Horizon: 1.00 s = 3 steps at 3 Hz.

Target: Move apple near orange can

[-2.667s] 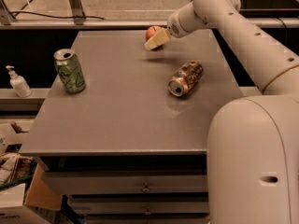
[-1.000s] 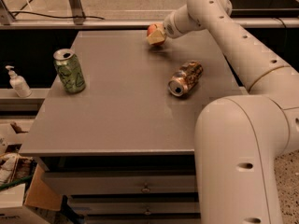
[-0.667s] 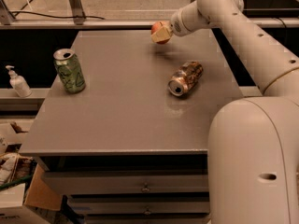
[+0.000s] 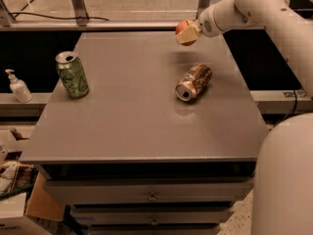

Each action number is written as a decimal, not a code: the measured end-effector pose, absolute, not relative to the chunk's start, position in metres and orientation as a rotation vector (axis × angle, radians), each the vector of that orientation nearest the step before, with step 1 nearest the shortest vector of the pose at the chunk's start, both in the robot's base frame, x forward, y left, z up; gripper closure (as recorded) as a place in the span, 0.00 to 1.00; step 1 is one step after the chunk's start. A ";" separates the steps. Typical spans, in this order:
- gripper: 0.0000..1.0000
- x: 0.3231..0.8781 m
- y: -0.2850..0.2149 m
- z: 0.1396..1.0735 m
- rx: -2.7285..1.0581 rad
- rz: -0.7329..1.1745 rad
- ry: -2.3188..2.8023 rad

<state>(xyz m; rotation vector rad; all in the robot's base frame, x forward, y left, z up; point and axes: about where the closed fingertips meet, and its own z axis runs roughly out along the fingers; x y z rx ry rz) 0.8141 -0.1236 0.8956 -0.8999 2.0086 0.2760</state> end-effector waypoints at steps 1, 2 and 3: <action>1.00 0.796 -0.157 0.899 -0.861 0.241 2.040; 1.00 0.776 -0.181 0.906 -0.849 0.223 2.053; 1.00 0.732 -0.220 0.926 -0.882 0.236 2.043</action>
Offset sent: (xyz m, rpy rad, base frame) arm -0.0669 -0.0927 0.0249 -0.0370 0.0078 -0.0941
